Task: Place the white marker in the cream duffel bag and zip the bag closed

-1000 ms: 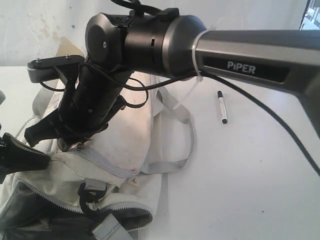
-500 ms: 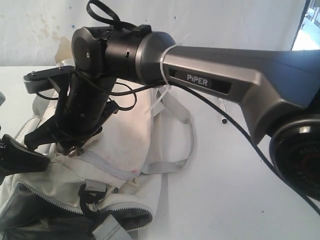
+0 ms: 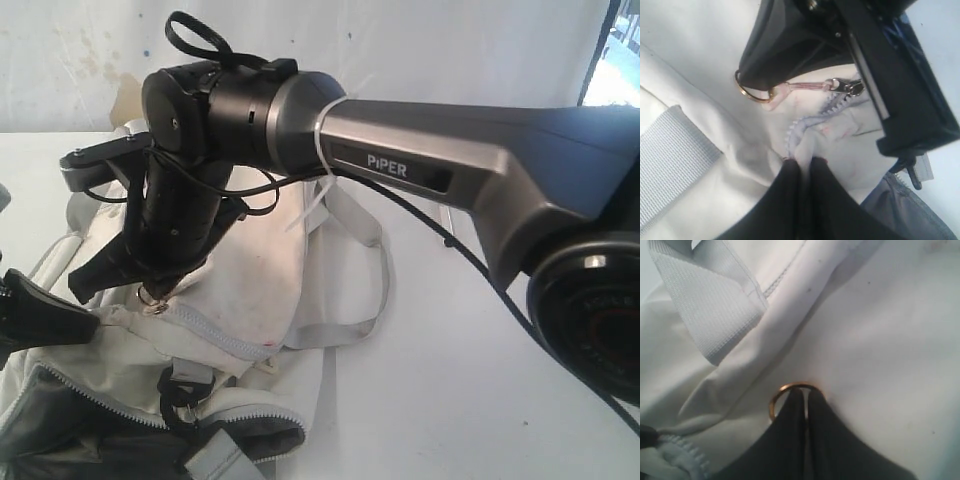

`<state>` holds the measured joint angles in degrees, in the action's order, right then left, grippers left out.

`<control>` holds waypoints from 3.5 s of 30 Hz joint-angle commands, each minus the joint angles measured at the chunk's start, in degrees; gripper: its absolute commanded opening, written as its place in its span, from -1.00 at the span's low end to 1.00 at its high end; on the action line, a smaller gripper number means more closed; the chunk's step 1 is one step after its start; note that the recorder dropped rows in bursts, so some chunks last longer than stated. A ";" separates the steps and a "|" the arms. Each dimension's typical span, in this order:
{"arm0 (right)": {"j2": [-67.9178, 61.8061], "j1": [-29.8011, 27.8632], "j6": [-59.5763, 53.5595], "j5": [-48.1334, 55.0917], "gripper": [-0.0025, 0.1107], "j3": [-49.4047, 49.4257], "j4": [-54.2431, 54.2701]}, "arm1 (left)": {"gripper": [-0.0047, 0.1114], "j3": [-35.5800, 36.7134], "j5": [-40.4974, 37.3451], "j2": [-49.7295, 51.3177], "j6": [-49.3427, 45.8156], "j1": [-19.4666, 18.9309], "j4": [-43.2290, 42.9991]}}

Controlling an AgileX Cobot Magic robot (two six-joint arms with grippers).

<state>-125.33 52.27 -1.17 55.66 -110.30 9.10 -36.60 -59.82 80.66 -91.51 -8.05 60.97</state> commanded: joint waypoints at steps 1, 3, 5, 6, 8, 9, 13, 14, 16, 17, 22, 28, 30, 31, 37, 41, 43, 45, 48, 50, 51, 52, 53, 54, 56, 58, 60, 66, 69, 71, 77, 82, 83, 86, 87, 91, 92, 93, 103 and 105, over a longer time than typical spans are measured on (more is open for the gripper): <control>0.33 -0.42 0.11 -0.19 -0.96 -1.54 -1.22 | -0.92 -0.01 -1.22 -0.63 0.24 0.30 0.00; 1.09 -0.70 0.23 -0.19 -0.96 -2.41 -1.22 | -0.92 -0.01 -1.22 -0.63 0.24 0.30 -0.23; 1.93 -0.95 0.36 -0.09 -0.96 -3.15 -1.22 | -0.92 -0.01 -1.22 -0.63 0.24 0.30 -0.23; 2.52 -1.12 0.36 -0.09 -0.96 -3.30 -1.22 | -0.92 -0.01 -1.22 -0.63 0.24 0.30 -0.23; 3.41 -1.45 1.17 0.00 -0.96 -3.30 -1.22 | -0.92 -0.01 -1.22 -0.63 0.24 0.30 -0.23; 3.74 -1.56 1.48 0.14 -0.96 -3.30 -1.22 | -0.92 -0.01 -1.11 -0.63 0.24 0.30 -0.41; 4.11 -1.64 1.17 0.87 -0.96 -3.30 -0.94 | -0.92 -0.01 -0.41 -0.63 1.45 0.30 -0.64; 3.98 -1.64 1.17 1.59 -0.96 -3.30 -0.94 | -0.92 -0.01 -0.41 -0.63 1.57 0.30 -0.64; 3.34 -1.51 1.17 2.58 -0.95 -3.30 -0.94 | -0.92 -0.01 -0.41 -0.63 1.57 0.30 -0.64; 2.98 -1.51 1.17 3.00 -0.93 -3.30 -0.94 | -0.92 -0.01 -0.41 -0.63 1.57 0.30 -0.64; 1.09 -1.51 -0.65 2.77 -0.44 -3.30 3.63 | -0.92 -0.01 -0.41 -0.63 1.57 0.30 -0.64; 0.66 -1.42 -1.40 1.23 0.10 -3.30 7.49 | -0.92 -0.01 -0.41 -0.63 1.57 0.30 -0.64; 0.66 -1.42 -1.40 1.23 0.10 -3.30 7.49 | -0.92 -0.01 -0.41 -0.63 1.57 0.30 -0.64; 0.41 -1.42 -1.40 1.23 0.10 -3.30 7.49 | -0.92 -0.01 -0.41 -0.63 1.57 0.30 -0.64; -1.22 -1.42 -1.40 4.92 0.10 -3.30 7.49 | -0.92 -0.01 -0.41 -0.63 1.57 0.30 -0.64; -1.74 -1.42 -0.81 7.09 0.10 -3.30 7.23 | -0.92 -0.01 -0.23 -0.63 1.56 0.30 -0.64; -1.74 -1.42 0.11 7.28 0.10 -3.30 7.12 | -0.92 -0.01 -0.23 -0.63 1.56 0.30 -0.64; -1.74 -1.42 0.36 7.84 0.10 -3.30 7.12 | -0.92 -0.01 -0.23 -0.63 1.56 0.30 -0.64; -1.85 -1.42 0.45 9.04 0.10 -3.30 7.12 | -0.92 -0.01 -0.23 -0.63 1.56 0.30 -0.64; -1.86 -1.42 1.17 10.28 0.04 -3.30 7.48 | -0.92 -0.01 -0.23 -0.63 1.56 0.30 -0.64; -1.86 -1.42 1.17 10.62 0.00 -3.30 7.48 | -0.92 -0.01 -0.23 -0.63 1.56 0.30 -0.64; -1.95 -1.42 1.17 11.08 -0.05 -3.30 7.48 | -0.92 -0.01 -0.23 -0.63 1.56 0.30 -0.64; -2.10 -1.42 1.17 11.47 -0.10 -3.30 7.48 | -0.92 -0.01 -0.10 -0.63 1.56 0.30 -0.64; -2.22 -1.42 1.17 11.55 -0.16 -3.30 7.48 | -0.92 -0.01 -0.10 -0.63 1.56 0.30 -0.64; -2.50 -1.42 1.17 11.43 -0.27 -3.30 7.48 | -0.92 -0.01 -0.10 -0.63 1.56 0.30 -0.64; -2.77 -1.42 1.17 10.60 -0.39 -3.30 7.76 | -0.92 -0.01 -0.10 -0.63 1.56 0.30 -0.64; -3.19 -1.42 1.17 10.04 -0.53 -3.30 7.76 | -0.92 -0.01 -0.10 -0.63 1.56 0.30 -0.64; -3.32 -1.64 1.17 7.32 -0.96 -3.30 7.55 | -0.92 -0.01 -0.10 -0.63 1.56 0.30 -0.64; -3.07 -2.07 1.17 6.47 -0.96 -4.07 7.42 | -0.92 -0.01 -0.12 -0.63 1.81 0.30 -0.99; -2.56 -2.42 1.17 6.13 -0.96 -4.42 7.16 | -0.92 -0.01 -0.12 -0.63 1.98 0.30 -1.26; -0.67 -3.65 2.43 4.35 -0.96 -4.47 5.17 | -0.92 -0.01 0.44 -0.63 3.06 0.30 -1.54; 0.71 -4.12 2.43 3.30 -0.96 -4.47 5.17 | -0.92 -0.01 1.06 -0.63 3.50 0.30 -1.65; 1.32 -4.10 2.43 3.25 -0.96 -4.47 5.06 | -0.92 -0.01 2.71 -0.63 6.64 0.30 -1.76; 2.59 -4.14 2.43 3.63 -0.96 -4.47 5.06 | -0.92 -0.01 4.72 -0.63 10.70 0.30 -2.41; 2.97 -4.14 2.43 3.86 -0.96 -4.47 5.06 | -0.92 -0.01 4.83 -0.63 11.12 0.30 -2.79; 4.64 -4.14 2.43 5.50 -0.96 -4.47 5.06 | -0.92 -0.01 4.95 -0.63 15.52 0.30 -2.79; 4.88 -4.14 2.43 5.78 -0.96 -4.47 4.80 | -0.92 -0.01 4.95 -0.63 16.64 0.30 -2.79; 5.18 -4.14 2.29 6.20 -0.96 -4.47 4.80 | -0.92 -0.01 4.95 -0.63 17.89 0.30 -2.79; 8.14 -4.03 2.41 11.46 -0.96 -4.24 1.36 | -0.92 -0.01 7.29 -0.63 30.30 0.18 -4.51; 8.14 -3.92 2.41 12.69 -0.96 -4.24 1.12 | -0.92 -0.01 7.29 -0.63 30.84 0.18 -4.51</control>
<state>-118.23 48.63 1.03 67.22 -114.19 12.29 -36.60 -54.12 80.33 -62.07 -8.00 58.62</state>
